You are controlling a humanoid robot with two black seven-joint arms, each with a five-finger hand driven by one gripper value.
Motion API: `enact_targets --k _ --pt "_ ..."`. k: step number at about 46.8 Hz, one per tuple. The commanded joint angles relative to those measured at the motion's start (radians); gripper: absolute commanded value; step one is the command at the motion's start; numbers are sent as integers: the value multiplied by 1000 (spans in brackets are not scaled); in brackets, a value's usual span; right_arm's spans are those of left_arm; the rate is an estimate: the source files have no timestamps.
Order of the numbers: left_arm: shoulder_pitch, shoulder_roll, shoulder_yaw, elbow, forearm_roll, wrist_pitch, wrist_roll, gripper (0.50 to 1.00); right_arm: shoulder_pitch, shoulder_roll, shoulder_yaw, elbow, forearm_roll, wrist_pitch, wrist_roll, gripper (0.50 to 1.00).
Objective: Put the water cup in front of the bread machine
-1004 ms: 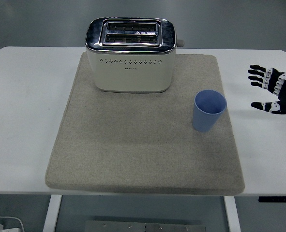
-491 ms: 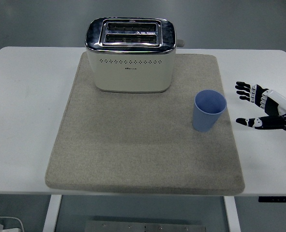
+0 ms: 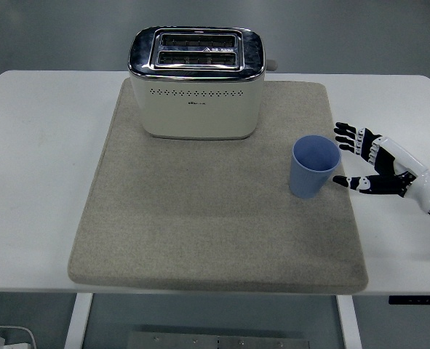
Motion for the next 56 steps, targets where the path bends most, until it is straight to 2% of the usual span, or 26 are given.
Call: enact_targets --k 1,27,56 --pt "0 0 0 0 0 0 0 1000 0 18 0 -13 0 0 1 946" --pt "-1 0 0 0 0 0 0 1000 -1 132 12 -89 0 -8 11 946" --pt "0 0 0 0 0 0 0 1000 -38 149 38 -86 2 -3 16 946"
